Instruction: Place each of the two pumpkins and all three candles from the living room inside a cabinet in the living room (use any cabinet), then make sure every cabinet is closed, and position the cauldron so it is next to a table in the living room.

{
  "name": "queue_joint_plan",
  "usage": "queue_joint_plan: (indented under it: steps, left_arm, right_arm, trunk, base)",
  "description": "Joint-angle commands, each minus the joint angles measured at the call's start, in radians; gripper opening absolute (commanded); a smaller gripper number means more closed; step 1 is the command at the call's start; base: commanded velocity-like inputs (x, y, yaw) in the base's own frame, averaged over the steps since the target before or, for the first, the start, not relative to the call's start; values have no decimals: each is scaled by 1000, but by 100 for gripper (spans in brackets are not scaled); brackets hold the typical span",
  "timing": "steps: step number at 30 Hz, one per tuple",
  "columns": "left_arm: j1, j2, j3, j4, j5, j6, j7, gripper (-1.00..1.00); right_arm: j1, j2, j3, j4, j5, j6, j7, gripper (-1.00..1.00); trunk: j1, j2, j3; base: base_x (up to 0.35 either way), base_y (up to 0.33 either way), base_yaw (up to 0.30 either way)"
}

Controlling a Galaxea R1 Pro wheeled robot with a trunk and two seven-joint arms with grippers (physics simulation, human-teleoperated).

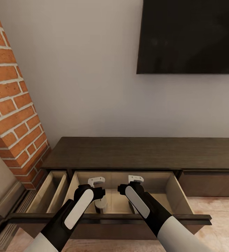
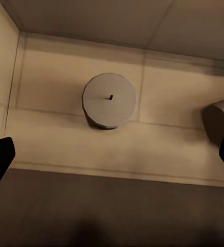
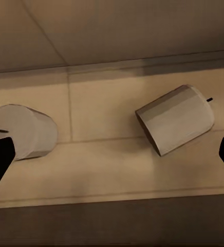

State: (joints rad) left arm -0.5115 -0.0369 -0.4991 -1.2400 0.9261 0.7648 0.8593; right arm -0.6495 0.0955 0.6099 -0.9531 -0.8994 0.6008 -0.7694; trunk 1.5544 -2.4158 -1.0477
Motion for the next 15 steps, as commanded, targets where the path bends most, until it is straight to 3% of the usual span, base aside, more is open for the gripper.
queue_joint_plan:
  steps: [1, 7, 15]
  left_arm:
    - [-1, 0, -1, -1, 10, 1, 10, 100]
    - [-1, 0, -1, -1, 10, 1, 10, 100]
    - [-1, 0, -1, -1, 10, 1, 12, 100]
  right_arm:
    - [-1, 0, 2, -1, -7, 2, -8, 100]
    - [-1, 0, 2, -1, -7, 2, -8, 100]
    - [-1, 0, 2, -1, -7, 2, -8, 100]
  trunk:
    - [-4, 7, 2]
    - [-27, 49, 21]
    - [-58, 105, 46]
  base:
    - [-33, 0, 0]
    - [-22, 0, 0]
    - [-160, 13, 0]
